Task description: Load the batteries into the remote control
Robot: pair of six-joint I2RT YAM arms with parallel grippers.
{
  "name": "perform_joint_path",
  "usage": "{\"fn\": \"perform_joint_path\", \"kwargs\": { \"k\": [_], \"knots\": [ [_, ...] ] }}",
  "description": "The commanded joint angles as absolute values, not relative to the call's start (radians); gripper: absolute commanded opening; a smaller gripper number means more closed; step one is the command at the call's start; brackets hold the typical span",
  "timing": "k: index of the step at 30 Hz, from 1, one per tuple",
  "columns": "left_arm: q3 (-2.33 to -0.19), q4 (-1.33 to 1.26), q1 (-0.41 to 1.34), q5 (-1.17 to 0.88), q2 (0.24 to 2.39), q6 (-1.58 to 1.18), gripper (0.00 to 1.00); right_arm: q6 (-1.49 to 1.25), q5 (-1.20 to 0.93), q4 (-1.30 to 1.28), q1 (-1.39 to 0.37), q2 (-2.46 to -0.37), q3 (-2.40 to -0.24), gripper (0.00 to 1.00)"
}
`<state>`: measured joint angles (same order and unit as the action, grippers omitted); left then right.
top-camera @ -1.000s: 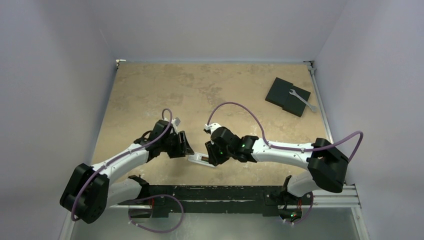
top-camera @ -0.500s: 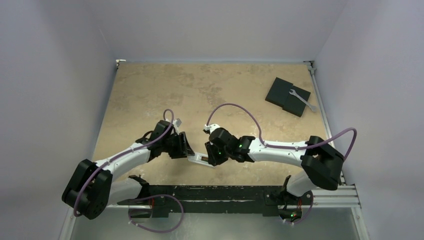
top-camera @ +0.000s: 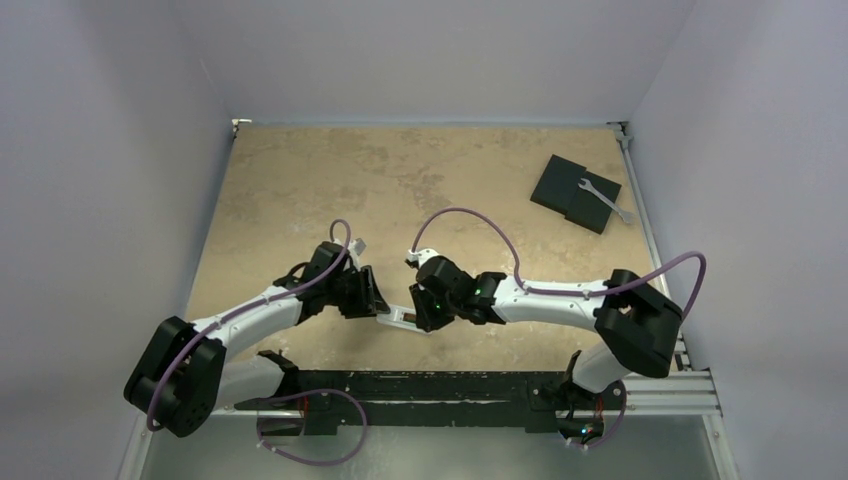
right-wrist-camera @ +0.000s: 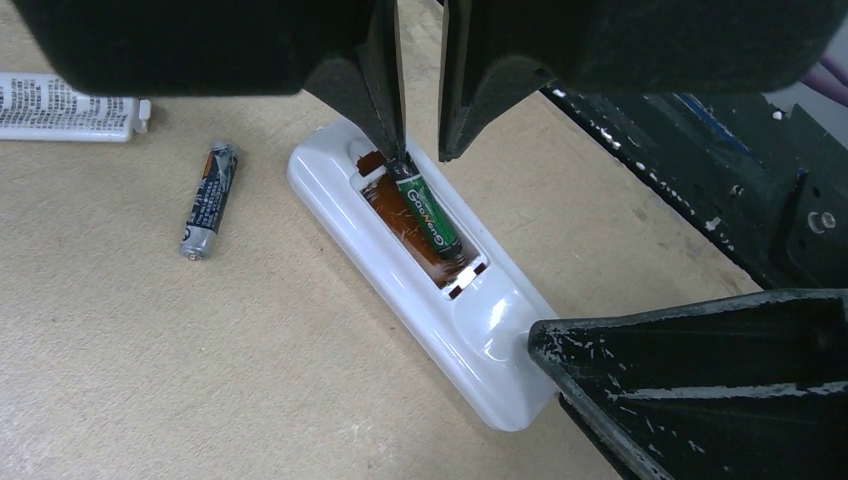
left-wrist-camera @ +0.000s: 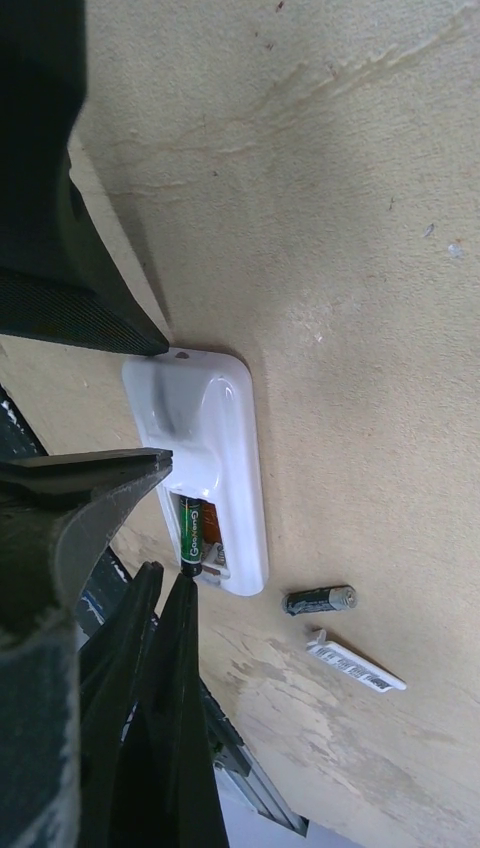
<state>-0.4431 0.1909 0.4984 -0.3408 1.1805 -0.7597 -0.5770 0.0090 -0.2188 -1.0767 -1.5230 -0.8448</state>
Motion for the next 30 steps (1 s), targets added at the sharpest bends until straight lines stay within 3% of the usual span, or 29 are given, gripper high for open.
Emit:
{"fn": "perform_joint_path", "kwargs": {
  "k": [1,30],
  "knots": [
    [-0.434,0.15,0.508,-0.357,1.185,-0.759,0.38,-0.587,0.018,-0.197,-1.072,-1.538,-0.877,0.25],
    [-0.431,0.143,0.515,-0.359,1.191,-0.759,0.35,-0.512,0.012,-0.225,-1.073,-1.609,-0.935,0.15]
  ]
}}
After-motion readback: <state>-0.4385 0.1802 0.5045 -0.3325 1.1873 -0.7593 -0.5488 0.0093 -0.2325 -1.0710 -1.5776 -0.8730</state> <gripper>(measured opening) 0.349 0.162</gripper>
